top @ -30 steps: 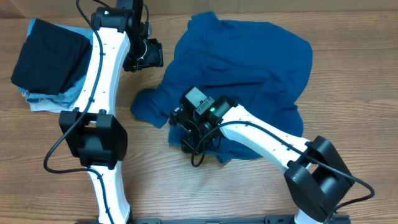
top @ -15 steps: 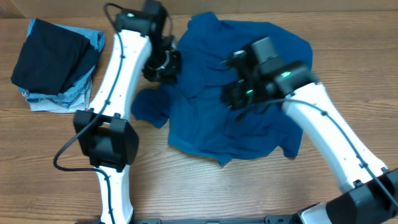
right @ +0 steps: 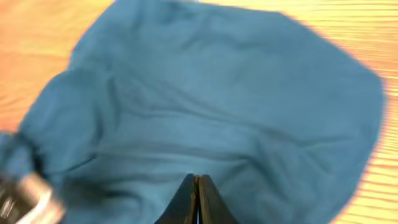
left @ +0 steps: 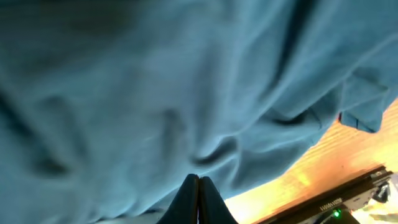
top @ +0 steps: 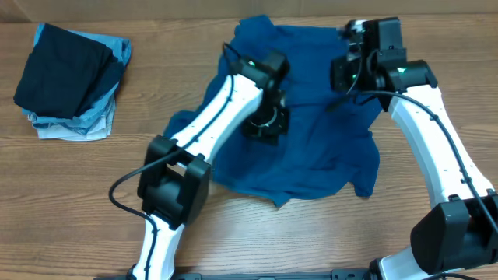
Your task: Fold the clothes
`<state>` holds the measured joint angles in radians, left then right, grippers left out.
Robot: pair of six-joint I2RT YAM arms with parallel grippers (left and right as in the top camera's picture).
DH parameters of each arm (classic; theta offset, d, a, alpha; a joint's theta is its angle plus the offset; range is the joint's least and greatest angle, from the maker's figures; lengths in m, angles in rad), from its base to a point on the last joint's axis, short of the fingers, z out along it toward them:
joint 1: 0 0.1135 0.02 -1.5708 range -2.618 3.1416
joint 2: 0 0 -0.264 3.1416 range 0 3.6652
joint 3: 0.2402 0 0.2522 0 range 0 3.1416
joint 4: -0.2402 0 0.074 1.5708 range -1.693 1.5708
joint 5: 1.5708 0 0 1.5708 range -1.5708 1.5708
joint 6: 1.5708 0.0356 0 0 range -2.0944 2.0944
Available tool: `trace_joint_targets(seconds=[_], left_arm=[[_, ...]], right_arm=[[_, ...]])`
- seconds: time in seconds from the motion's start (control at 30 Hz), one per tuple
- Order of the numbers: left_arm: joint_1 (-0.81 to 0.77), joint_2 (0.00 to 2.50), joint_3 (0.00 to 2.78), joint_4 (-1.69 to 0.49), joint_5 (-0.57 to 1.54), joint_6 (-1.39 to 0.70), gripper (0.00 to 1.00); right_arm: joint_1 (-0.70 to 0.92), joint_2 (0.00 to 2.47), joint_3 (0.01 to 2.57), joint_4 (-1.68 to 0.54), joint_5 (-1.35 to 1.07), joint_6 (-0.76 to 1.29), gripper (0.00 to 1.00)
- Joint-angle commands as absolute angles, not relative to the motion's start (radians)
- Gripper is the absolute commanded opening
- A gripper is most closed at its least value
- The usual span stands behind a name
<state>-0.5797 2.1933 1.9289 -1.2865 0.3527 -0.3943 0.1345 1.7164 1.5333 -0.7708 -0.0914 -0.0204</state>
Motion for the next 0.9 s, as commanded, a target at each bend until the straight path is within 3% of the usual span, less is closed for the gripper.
trace_joint_targets(seconds=[0.0, 0.37, 0.63, 0.87], left_arm=[[-0.636, 2.186, 1.919, -1.29, 0.276, -0.459, 0.04], [-0.672, 2.188, 1.88, -1.187, 0.289, -0.501, 0.04], [-0.787, 2.192, 1.88, -0.978, 0.333, -0.497, 0.04], [-0.865, 2.277, 1.88, -0.976, 0.289, -0.493, 0.04]], right_arm=[[0.068, 1.77, 1.555, -0.738, 0.018, 0.027, 0.04], [-0.048, 2.062, 1.555, -0.443, -0.031, -0.07, 0.04], [-0.054, 2.091, 1.555, -0.307, -0.016, -0.079, 0.04], [-0.064, 2.097, 1.555, -0.287, -0.015, -0.079, 0.04]])
